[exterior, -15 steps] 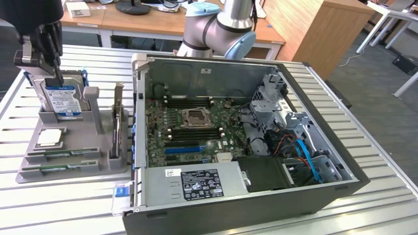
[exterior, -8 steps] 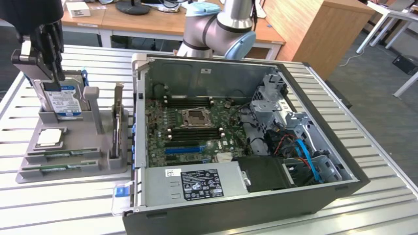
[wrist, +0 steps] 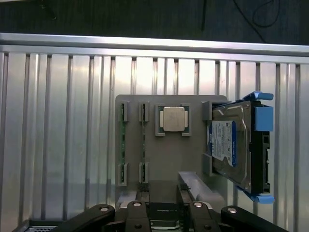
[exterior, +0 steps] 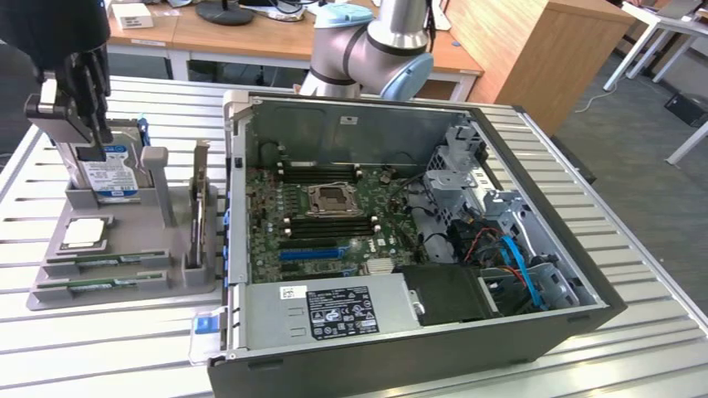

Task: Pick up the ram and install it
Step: 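Pick up the ram and move it above insertion slot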

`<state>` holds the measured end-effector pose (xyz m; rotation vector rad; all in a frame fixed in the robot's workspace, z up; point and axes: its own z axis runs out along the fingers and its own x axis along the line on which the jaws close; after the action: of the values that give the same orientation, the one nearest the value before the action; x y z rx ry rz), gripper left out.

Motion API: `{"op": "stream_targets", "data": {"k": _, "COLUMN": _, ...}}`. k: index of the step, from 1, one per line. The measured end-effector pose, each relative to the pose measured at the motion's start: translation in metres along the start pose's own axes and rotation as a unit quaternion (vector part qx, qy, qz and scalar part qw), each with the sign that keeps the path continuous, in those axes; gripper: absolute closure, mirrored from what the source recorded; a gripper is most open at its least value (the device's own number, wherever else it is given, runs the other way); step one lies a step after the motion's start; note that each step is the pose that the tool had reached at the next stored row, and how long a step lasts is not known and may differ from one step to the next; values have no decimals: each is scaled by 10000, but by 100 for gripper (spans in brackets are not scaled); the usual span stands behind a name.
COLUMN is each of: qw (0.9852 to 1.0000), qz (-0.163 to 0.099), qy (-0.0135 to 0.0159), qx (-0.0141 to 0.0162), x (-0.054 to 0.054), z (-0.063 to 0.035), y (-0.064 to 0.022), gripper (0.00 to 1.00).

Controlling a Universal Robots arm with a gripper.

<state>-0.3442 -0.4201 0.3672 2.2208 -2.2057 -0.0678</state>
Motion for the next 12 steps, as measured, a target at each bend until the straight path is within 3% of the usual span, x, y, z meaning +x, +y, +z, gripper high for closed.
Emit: {"op": "stream_targets", "data": {"k": 12, "qw": 10000, "qz": 0, "qy": 0, "qx": 0, "x": 5, "z": 218, "y": -8, "gripper": 64}}
